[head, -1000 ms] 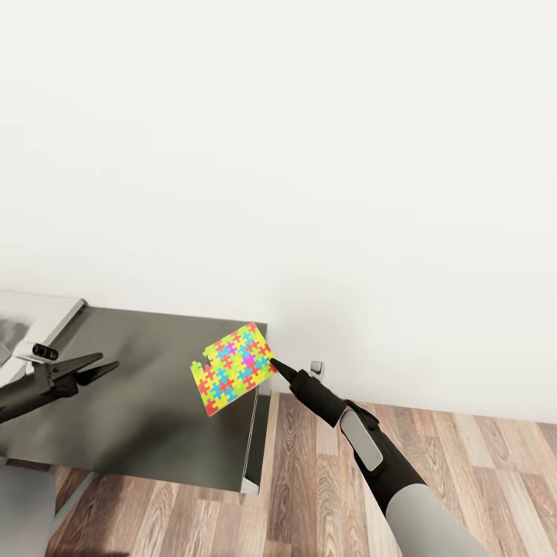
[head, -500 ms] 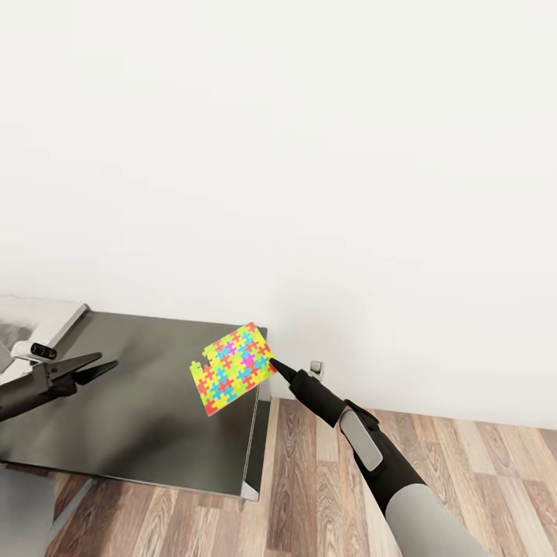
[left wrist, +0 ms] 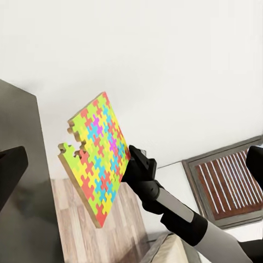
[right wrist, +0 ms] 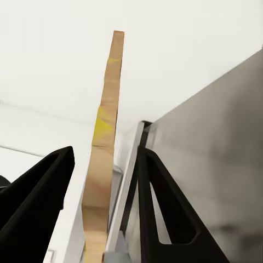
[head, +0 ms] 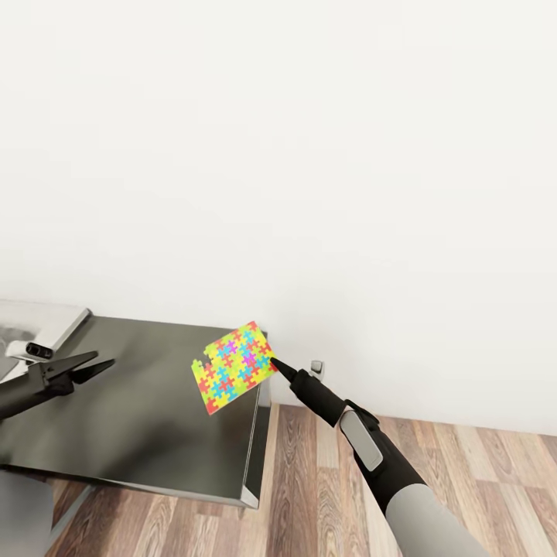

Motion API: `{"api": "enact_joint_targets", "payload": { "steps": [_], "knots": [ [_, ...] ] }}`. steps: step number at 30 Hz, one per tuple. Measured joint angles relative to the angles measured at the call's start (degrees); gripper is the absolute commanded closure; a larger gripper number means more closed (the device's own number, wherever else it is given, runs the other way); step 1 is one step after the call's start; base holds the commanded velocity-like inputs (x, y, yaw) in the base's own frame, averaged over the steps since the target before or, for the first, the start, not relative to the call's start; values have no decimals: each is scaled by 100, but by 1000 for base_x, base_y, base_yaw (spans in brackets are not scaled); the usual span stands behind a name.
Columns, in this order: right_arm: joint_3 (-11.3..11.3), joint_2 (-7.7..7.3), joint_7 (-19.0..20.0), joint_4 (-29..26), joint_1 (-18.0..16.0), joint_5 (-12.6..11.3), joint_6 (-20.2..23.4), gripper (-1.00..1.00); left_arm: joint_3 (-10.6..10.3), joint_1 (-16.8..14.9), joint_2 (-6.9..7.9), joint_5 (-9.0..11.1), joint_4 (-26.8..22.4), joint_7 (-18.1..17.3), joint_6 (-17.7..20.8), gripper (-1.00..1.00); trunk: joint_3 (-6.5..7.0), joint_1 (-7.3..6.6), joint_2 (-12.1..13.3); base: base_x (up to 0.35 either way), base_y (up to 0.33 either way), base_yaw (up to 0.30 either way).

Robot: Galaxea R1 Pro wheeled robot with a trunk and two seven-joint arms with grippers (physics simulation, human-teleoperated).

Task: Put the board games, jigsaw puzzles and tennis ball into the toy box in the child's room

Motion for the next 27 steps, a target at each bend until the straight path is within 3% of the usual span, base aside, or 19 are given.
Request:
{"api": "enact_joint_targets", "payload": {
  "steps": [27],
  "knots": [
    [0, -7, 6, 0, 0, 0, -11, 100, 51, 6, -3, 11, -41, 0, 0, -100, 256, 0, 0, 0, 0, 0]
  ]
}}
